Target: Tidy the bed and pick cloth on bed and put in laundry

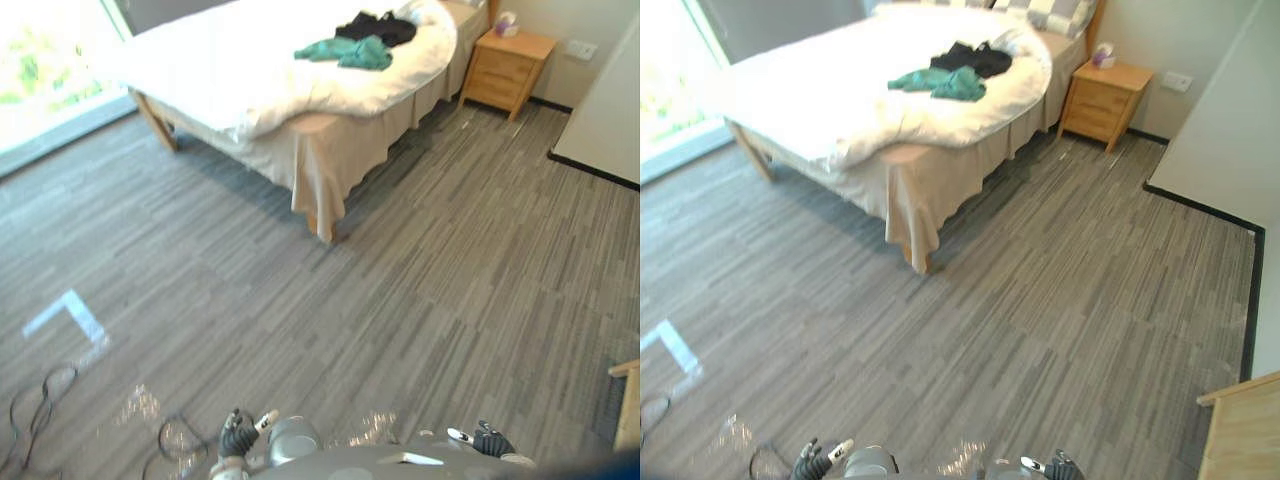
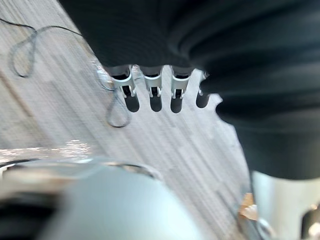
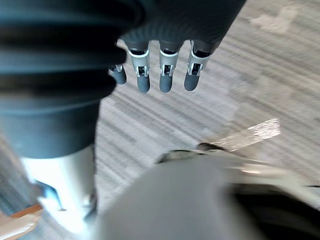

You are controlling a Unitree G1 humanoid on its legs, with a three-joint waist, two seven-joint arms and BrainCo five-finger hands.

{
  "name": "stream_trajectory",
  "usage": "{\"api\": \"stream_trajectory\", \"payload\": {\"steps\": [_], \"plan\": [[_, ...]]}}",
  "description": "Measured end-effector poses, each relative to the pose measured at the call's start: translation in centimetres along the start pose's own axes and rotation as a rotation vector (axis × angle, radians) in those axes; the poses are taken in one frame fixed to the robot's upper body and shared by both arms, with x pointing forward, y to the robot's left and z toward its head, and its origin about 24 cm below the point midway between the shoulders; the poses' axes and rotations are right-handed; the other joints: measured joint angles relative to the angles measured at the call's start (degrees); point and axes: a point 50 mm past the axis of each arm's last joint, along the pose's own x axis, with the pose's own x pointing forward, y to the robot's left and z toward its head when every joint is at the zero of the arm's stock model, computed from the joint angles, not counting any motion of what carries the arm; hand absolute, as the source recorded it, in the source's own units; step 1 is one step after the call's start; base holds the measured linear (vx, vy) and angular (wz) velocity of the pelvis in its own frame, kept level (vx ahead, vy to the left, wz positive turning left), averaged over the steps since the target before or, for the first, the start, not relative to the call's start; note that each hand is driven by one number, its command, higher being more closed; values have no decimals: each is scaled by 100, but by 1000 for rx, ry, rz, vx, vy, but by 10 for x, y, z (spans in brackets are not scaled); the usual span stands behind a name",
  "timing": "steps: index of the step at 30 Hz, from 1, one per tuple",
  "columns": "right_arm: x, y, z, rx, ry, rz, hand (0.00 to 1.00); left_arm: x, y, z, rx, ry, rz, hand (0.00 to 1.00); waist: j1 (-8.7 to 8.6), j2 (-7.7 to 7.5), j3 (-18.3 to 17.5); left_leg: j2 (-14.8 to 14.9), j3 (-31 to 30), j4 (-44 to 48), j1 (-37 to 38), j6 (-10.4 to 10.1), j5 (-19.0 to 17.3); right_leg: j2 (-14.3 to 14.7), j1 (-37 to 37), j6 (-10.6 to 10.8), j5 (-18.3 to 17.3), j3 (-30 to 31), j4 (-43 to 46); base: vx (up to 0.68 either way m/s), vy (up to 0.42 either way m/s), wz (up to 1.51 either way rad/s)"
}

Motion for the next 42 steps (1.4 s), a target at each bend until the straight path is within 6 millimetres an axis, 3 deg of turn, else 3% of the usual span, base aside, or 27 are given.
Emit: {"api": "stream_trajectory", "payload": {"steps": [2, 4, 5, 6, 7, 10, 11, 12, 13, 14, 15, 16, 17, 18, 20, 22, 25, 27, 29, 31, 32, 34, 36, 38, 39, 41, 42], "plan": [[5, 14, 17, -3, -46, 49, 0, 2, -1, 8, -9, -42, -9, 0, 161, -132, 79, -581, -71, -943, -329, 42, -232, -318, 195, 86, 49, 374, -98, 409, 187, -114], [4, 20, 15, 0, -44, 80, 0, 3, -1, 11, 0, -60, -14, 0, 171, -214, 115, -1091, -123, -2391, -373, -18, -46, -596, 303, 164, 3, 500, -109, 384, 214, -75], [4, 19, 14, 5, -48, 87, 0, 0, -7, 10, 1, -72, -35, 0, 187, -42, 76, -1292, -177, -4276, -263, 4, 885, -627, 354, 454, -129, 614, -116, 403, 250, -80], [4, 25, 14, 4, -46, 96, 0, 1, -7, 10, -7, -73, -33, 0, 248, -2, 132, -1363, -33, -4500, -36, 530, 1432, -697, 482, 647, -193, 717, -167, 428, 266, -73], [4, 31, 14, 9, -51, 109, 0, 3, -4, 15, -8, -85, -24, 0, 254, -124, 151, -1457, 80, -4595, 65, 461, 1450, -808, 527, 678, -167, 680, -225, 403, 195, -40], [3, 44, 16, -26, -81, 129, 0, 9, -5, 32, -33, -148, -27, 0, 278, -271, 195, -1538, 308, -4008, 8, 735, 1100, -897, 837, 822, 236, 482, -526, 346, 141, -7], [3, 46, 16, -20, -77, 125, 0, 9, -6, 33, -34, -153, -33, 0, 278, -276, 199, -1448, 483, -3595, -25, 715, 1036, -949, 976, 820, 395, 493, -517, 283, 163, -8], [3, 45, 13, -6, -66, 112, 0, 9, -7, 34, -37, -161, -46, 0, 336, -346, 213, -1382, 716, -3232, -94, 513, 834, -983, 1121, 861, 580, 515, -430, 164, 127, -13], [2, 41, 8, 8, -54, 93, 0, 9, -8, 34, -38, -164, -55, 0, 362, -280, 105, -1326, 679, -3526, 21, 464, 875, -949, 1096, 869, 594, 530, -341, 93, 152, -19], [1, 35, 4, 35, -47, 60, 0, 6, -13, 29, -40, -154, -74, 0, 360, -120, -21, -1271, 735, -3832, 217, 802, 491, -847, 1090, 874, 531, 525, -58, 82, 107, -16], [0, 33, -1, 75, -25, 39, 0, 6, -10, 27, -37, -145, -66, 0, 331, -277, -118, -1398, 834, -3953, 366, 750, 351, -1039, 838, 887, 429, 629, 530, 127, 107, -17], [0, 29, -2, 93, -20, 23, 0, 7, -7, 25, -30, -136, -58, 0, 323, -303, -147, -1471, 845, -4102, 416, 750, 353, -1137, 585, 924, 408, 682, 1035, 195, 85, -24], [1, 28, -3, 152, -18, -1, 0, 7, -6, 25, -25, -131, -57, 0, 304, -400, -127, -1618, 920, -4439, 686, 739, 361, -1419, -213, 1113, 605, 812, 2571, 195, 95, -25], [1, 28, 0, 174, -26, -6, 0, 8, -4, 27, -22, -136, -54, 0, 292, -406, -120, -1685, 962, -4562, 818, 735, 364, -1562, -580, 1218, 904, 846, 3291, 287, 156, -24], [1, 24, 3, 213, -52, -22, 0, 11, 1, 29, -3, -133, -37, 0, 236, -527, 12, -1740, 934, -4857, 1461, 704, 310, -1868, -1457, 1036, 783, 630, 5012, 250, 116, -3], [1, 23, 4, 226, -67, -23, 0, 12, 2, 30, 5, -133, -26, 0, 202, -567, 19, -1663, 928, -5088, 1942, 658, 294, -1901, -1746, 1033, 354, 169, 4977, 327, 54, 18], [0, 25, 5, 259, -101, -13, 0, 15, -5, 39, 12, -157, -41, 0, 146, -563, 14, -1429, 763, -5250, 2331, 525, 212, -1713, -2087, 1062, 161, -546, 3286, 385, -53, 35], [0, 26, 7, 269, -119, -11, 0, 17, -16, 46, -10, -172, -53, 0, 139, -543, 23, -1282, 590, -5270, 2438, 377, 123, -1492, -2162, 925, 470, -709, 1767, 431, -140, 47], [-1, 29, 8, 274, -146, -11, 0, 15, -30, 46, -59, -165, -68, 0, 138, -514, 41, -1084, 377, -5178, 2591, 42, -86, -1252, -2168, 860, 1257, -563, 281, 457, -221, 51], [-3, 33, 8, 255, -161, -3, 0, 15, -28, 44, -79, -157, -54, 0, 143, -550, 42, -1011, 266, -5101, 2783, -183, -275, -1188, -2047, 823, 1592, -308, -98, 528, -338, 62], [-3, 36, 12, 243, -177, 8, 0, 15, -27, 40, -87, -138, -42, 0, 110, -550, 69, -865, 27, -4942, 3014, -341, -591, -1209, -1883, 488, 2108, -219, 204, 498, -375, 73], [-2, 28, 24, 195, -209, -6, 0, 11, -43, 36, -116, -118, -71, 0, 98, -176, 136, -512, 27, -4766, 3060, -501, -435, -1139, -1917, 385, 1436, -411, 1047, 468, -402, 77], [-1, 25, 26, 149, -207, -9, 0, 9, -48, 35, -161, -119, -67, 0, 138, -162, 135, -433, -7, -4764, 3077, -507, -13, -1311, -1991, 348, 765, -634, 1733, 384, -365, 65], [0, 27, 26, 95, -192, -5, 0, 7, -44, 30, -241, -104, -26, 0, 176, -158, 117, -284, -244, -4279, 2863, -329, 213, -1299, -1831, 399, 355, -791, 1827, 316, -356, 48], [1, 28, 25, 74, -184, -2, 0, 7, -35, 29, -288, -115, 16, 0, 170, -142, 113, -97, -500, -3395, 2384, -160, 357, -1233, -1573, 446, 229, -1022, 1652, 268, -318, 66], [1, 29, 19, 39, -156, 0, 0, 5, -31, 30, -301, -147, 24, 0, 176, -114, 120, 219, -518, -1952, 1501, -308, 294, -1000, -842, 435, 303, -1547, 959, 250, -292, 97], [1, 30, 15, 29, -135, 3, 0, 4, -28, 29, -290, -154, 26, 0, 198, -152, 108, 203, -317, -1899, 1307, -344, 223, -969, -561, 383, 406, -1791, 660, 255, -281, 93]]}}
